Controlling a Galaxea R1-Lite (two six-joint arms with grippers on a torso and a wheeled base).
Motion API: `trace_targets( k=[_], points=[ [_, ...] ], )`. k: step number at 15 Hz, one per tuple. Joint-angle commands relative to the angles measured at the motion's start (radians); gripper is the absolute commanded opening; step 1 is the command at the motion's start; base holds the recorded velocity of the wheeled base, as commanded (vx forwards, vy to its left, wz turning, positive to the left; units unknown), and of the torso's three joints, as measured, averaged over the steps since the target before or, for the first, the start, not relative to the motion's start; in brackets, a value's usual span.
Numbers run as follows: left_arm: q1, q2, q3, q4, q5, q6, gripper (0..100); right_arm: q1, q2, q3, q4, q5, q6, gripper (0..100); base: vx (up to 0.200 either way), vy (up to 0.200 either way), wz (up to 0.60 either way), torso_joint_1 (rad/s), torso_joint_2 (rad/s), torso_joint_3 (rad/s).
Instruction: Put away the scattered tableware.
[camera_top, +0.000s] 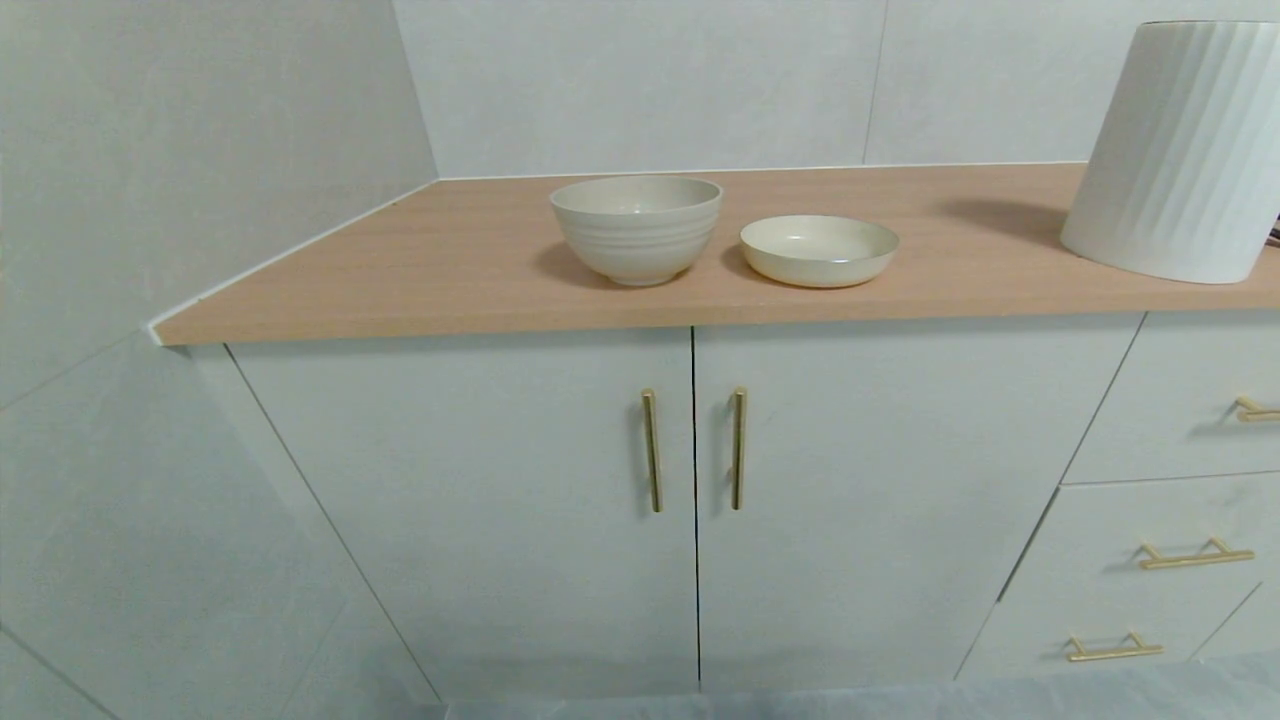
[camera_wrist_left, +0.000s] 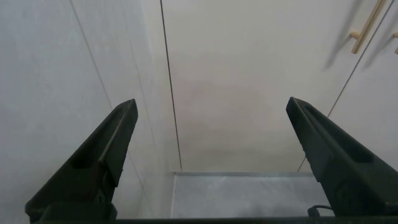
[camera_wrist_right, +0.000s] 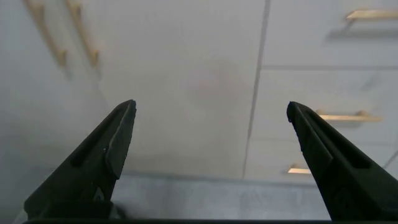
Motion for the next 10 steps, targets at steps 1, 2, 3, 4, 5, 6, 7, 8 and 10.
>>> trace_targets(
  k=[1,2,3,4,5,6,7,8,10],
  points=[
    [0.0,0.0,0.0,0.0,0.001,0.0,100,0.013,0.114,-0.033,0.019,0.057,-0.002,100,0.0,0.0,0.0,0.0,0.0,0.0],
    [0.0,0.0,0.0,0.0,0.001,0.0,100,0.016,0.153,-0.042,0.018,0.092,-0.002,100,0.0,0.0,0.0,0.0,0.0,0.0],
    [0.0,0.0,0.0,0.0,0.001,0.0,100,0.017,0.19,-0.062,0.025,0.121,-0.002,100,0.0,0.0,0.0,0.0,0.0,0.0],
    [0.0,0.0,0.0,0.0,0.001,0.0,100,0.017,0.256,-0.075,0.019,0.166,-0.001,100,0.0,0.0,0.0,0.0,0.0,0.0],
    [0.0,0.0,0.0,0.0,0.001,0.0,100,0.019,0.289,-0.076,0.018,0.207,-0.001,100,0.0,0.0,0.0,0.0,0.0,0.0],
    [0.0,0.0,0.0,0.0,0.001,0.0,100,0.033,0.351,-0.088,-0.004,0.294,-0.001,100,0.0,0.0,0.0,0.0,0.0,0.0],
    [0.0,0.0,0.0,0.0,0.001,0.0,100,0.052,0.412,-0.084,-0.036,0.353,-0.004,100,0.0,0.0,0.0,0.0,0.0,0.0],
    [0.0,0.0,0.0,0.0,0.001,0.0,100,0.083,0.473,-0.082,-0.094,0.393,-0.002,100,0.0,0.0,0.0,0.0,0.0,0.0],
    [0.0,0.0,0.0,0.0,0.001,0.0,100,0.14,0.637,-0.093,-0.22,0.397,-0.004,100,0.0,0.0,0.0,0.0,0.0,0.0]
  ],
)
